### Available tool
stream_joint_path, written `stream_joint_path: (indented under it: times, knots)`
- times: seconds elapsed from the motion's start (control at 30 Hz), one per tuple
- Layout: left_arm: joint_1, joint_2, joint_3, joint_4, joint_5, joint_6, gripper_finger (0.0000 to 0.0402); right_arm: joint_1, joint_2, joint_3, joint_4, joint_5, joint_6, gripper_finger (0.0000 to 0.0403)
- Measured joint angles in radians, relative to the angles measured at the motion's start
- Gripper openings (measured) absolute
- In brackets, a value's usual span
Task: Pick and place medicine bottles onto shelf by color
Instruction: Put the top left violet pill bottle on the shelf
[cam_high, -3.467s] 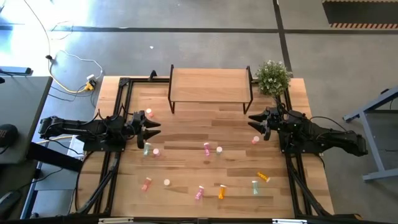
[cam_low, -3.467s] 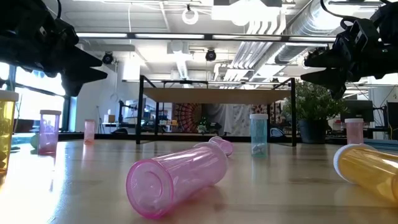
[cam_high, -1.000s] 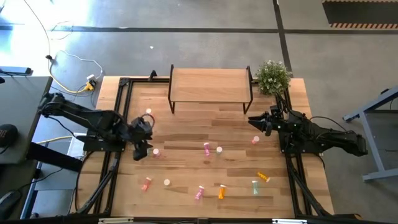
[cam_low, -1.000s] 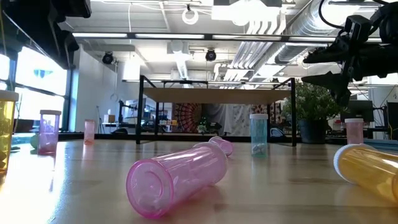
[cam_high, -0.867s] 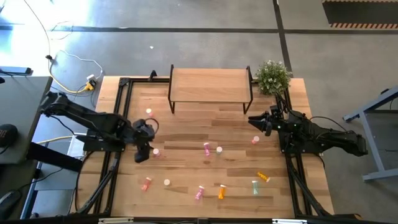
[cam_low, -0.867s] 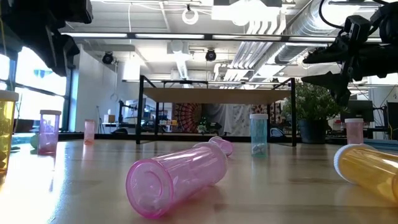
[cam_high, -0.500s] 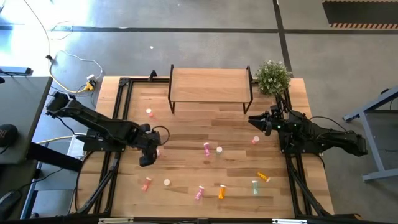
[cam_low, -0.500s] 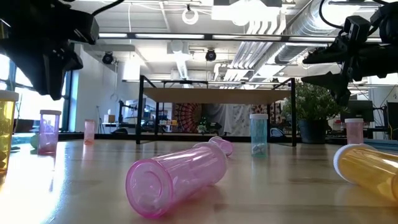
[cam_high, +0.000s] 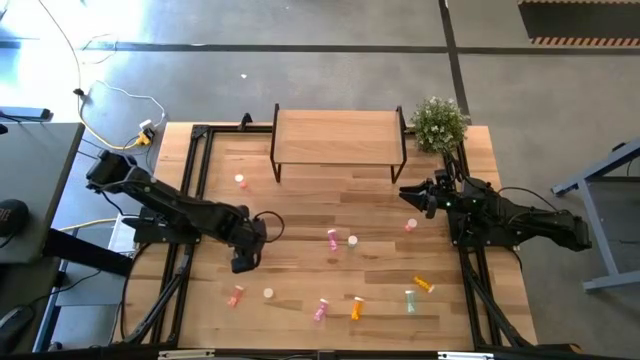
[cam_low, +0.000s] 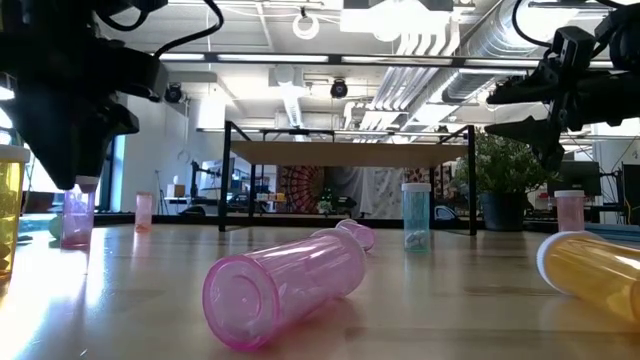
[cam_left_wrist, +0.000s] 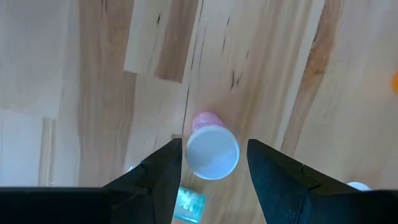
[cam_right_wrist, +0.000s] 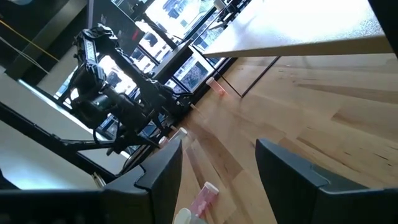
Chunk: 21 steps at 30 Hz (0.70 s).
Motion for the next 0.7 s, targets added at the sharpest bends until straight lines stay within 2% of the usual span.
stream_joint_path:
  times: [0.3,0.57,0.7]
  knots:
    - [0.0,0.033,0.0,0.01,0.01,-0.011,0.0169,0.0,0.006,0.0,-0.003,0.0,0.0,0.0195]
    - [0.0,0.033,0.0,0.014,0.01,-0.018,0.0115,0.0,0.007,0.001,-0.005,0.0,0.0,0.0195]
    - [0.0,0.033,0.0,0.031,0.01,-0.018,0.0102,0.0,0.007,0.001,-0.005,0.0,0.0,0.0195]
